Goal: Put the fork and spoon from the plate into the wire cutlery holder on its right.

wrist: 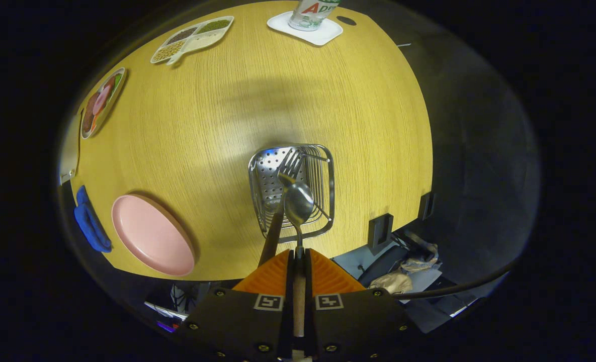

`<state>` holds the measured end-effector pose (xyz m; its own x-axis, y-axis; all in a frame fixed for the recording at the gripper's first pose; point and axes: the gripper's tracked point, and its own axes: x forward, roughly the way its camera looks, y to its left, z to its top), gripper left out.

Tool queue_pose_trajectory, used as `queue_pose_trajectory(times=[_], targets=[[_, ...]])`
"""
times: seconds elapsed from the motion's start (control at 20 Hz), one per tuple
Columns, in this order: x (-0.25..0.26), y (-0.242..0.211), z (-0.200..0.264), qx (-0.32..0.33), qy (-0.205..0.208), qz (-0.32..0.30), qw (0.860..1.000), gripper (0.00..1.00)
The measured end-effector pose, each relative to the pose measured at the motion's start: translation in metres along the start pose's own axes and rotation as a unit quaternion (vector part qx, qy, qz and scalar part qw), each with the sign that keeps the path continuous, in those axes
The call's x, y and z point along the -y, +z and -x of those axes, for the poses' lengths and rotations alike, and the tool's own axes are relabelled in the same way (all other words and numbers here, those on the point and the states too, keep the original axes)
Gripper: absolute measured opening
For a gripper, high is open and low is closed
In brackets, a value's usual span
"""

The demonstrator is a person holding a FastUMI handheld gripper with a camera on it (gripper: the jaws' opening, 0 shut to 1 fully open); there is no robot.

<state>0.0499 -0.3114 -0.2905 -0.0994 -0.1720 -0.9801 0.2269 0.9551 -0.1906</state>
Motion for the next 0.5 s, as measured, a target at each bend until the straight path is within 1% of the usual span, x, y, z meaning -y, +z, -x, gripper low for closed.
queue_pose_trajectory(times=[0.15, 0.2, 0.25, 0.3, 0.35, 0.5], targets=[[-0.002, 0.008, 0.005, 0.024, 0.01, -0.007, 1.0, 0.1], [0.0, 0.012, 0.007, 0.035, 0.006, -0.005, 0.999, 0.17], [-0.002, 0.017, 0.01, 0.048, 0.011, -0.004, 0.999, 0.26], [-0.005, 0.021, 0.012, 0.063, 0.019, -0.005, 0.998, 0.32], [-0.007, 0.026, 0.015, 0.076, 0.027, -0.007, 0.997, 0.35], [-0.008, 0.029, 0.02, 0.093, 0.032, -0.008, 0.995, 0.36]])
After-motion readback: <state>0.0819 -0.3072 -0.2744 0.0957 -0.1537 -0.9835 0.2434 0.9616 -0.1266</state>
